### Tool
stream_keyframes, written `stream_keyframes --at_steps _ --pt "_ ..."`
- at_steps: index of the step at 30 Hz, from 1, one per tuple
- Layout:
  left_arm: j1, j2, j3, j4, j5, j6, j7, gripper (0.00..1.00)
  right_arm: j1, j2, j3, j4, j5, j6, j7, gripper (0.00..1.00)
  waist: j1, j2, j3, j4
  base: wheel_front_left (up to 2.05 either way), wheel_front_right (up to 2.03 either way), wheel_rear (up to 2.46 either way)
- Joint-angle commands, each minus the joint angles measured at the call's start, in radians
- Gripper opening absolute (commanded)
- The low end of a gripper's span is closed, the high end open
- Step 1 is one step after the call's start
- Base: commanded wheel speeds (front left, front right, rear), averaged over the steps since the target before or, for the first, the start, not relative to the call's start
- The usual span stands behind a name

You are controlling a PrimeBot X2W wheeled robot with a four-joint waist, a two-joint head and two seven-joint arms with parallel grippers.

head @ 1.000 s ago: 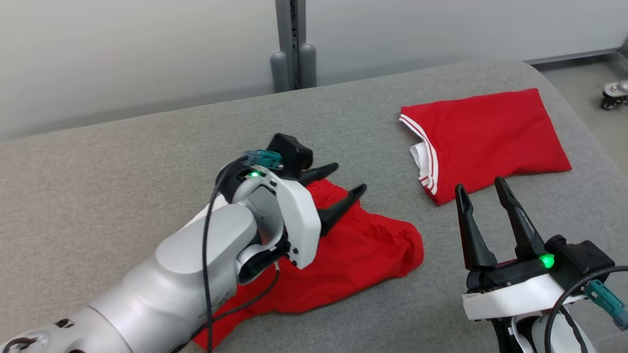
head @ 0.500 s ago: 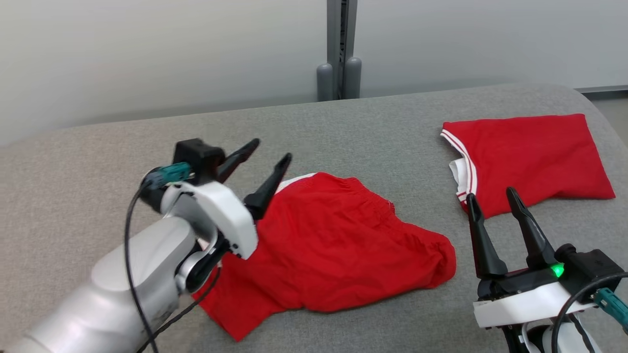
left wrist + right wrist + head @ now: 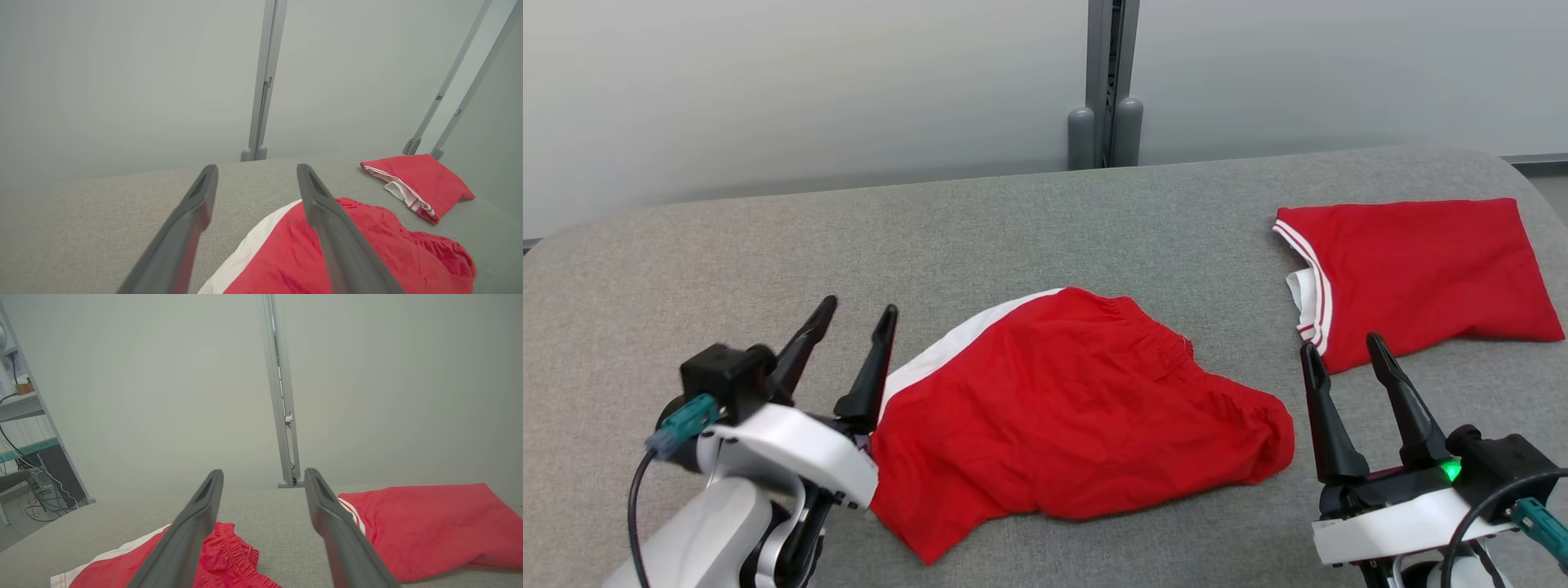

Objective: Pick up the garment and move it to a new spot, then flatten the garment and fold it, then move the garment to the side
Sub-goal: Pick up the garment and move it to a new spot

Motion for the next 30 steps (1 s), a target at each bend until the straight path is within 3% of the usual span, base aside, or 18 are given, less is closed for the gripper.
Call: stream_keyframes --at_steps 1,7,14,22,30 --pt "0.004 0.005 0.013 -0.006 0.012 0.006 -0.005 1.0 0.004 -0.002 -0.003 -0.002 0.005 0.0 -0.003 1.0 0.0 -0.0001 0.001 -0.001 0.0 0.0 0.0" --pt "0.186 -0.033 0.232 -0.124 0.166 0.009 -0.005 1.0 0.02 0.001 -0.017 -0.014 0.001 0.0 -0.004 1.0 0.0 -0.0001 0.002 -0.001 0.0 0.0 0.0" --pt "0.349 -0.146 0.408 -0.171 0.301 -0.059 -0.005 1.0 0.032 0.003 -0.018 -0.018 0.004 0.0 -0.003 1.0 0.0 -0.0001 -0.007 -0.002 0.0 0.0 0.0" --pt "0.441 -0.247 0.507 -0.139 0.408 -0.158 -0.004 1.0 0.042 0.004 -0.024 -0.024 0.004 0.0 -0.003 1.0 0.0 -0.0001 -0.013 -0.001 0.0 0.0 0.0" --pt "0.444 -0.309 0.564 -0.08 0.455 -0.218 -0.003 1.0 0.047 -0.004 -0.014 -0.016 0.006 0.0 -0.003 1.0 0.0 -0.0001 -0.017 0.0 0.0 0.0 0.0"
